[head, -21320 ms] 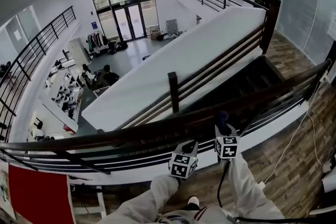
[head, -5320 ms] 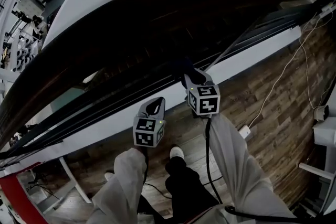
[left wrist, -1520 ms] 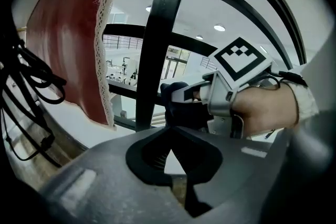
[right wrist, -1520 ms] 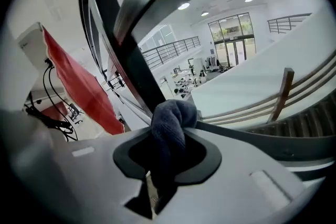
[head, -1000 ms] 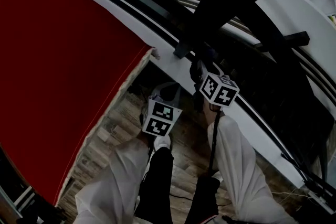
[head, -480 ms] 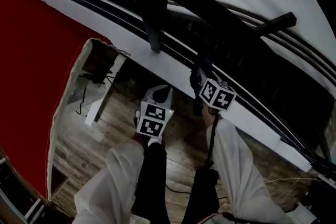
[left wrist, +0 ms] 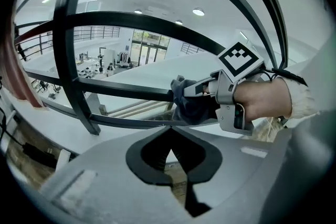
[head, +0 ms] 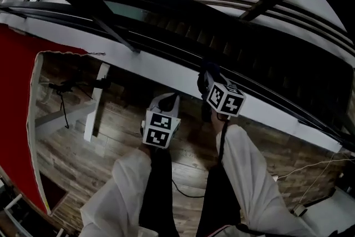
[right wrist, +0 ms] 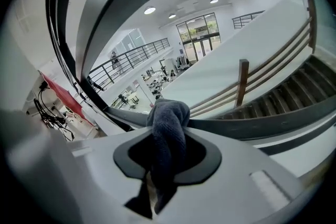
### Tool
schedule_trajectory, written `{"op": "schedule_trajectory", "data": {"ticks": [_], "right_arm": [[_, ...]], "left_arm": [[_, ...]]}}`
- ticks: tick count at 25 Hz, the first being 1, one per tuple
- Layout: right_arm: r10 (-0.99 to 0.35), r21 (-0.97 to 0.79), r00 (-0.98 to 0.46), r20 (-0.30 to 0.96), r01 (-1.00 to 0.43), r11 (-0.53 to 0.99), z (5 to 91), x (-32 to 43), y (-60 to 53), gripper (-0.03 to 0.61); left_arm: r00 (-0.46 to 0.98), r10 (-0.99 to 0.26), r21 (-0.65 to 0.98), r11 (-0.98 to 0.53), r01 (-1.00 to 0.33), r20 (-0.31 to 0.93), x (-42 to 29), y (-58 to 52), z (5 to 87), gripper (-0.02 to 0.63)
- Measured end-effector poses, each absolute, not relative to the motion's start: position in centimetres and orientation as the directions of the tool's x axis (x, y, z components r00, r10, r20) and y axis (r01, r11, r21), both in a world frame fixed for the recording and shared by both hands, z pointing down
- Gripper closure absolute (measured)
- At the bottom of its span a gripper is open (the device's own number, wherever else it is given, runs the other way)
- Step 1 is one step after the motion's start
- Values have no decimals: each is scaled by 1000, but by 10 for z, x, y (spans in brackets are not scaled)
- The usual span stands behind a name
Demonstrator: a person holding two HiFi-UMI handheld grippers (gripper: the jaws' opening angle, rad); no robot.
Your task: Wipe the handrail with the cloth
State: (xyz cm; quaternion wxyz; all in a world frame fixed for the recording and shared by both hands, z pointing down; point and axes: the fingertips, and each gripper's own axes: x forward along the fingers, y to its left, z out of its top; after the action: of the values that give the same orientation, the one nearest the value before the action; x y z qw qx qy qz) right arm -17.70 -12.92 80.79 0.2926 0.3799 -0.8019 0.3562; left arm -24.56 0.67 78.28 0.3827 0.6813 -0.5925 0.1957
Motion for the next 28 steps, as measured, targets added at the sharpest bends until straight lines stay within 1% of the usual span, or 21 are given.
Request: {"op": "schedule_trajectory", "data": {"ticks": [20, 28], "right_arm": [[-480, -343, -470, 740, -879, 333, 804, 1, -162, 494], [-515, -340, -428, 743, -904, 261, 803, 81, -176, 494]], "left_arm": [[369, -616, 321, -194, -927, 696, -75, -44, 773, 611], [414, -595, 330, -250, -910, 689, -8, -63, 770, 611]]}}
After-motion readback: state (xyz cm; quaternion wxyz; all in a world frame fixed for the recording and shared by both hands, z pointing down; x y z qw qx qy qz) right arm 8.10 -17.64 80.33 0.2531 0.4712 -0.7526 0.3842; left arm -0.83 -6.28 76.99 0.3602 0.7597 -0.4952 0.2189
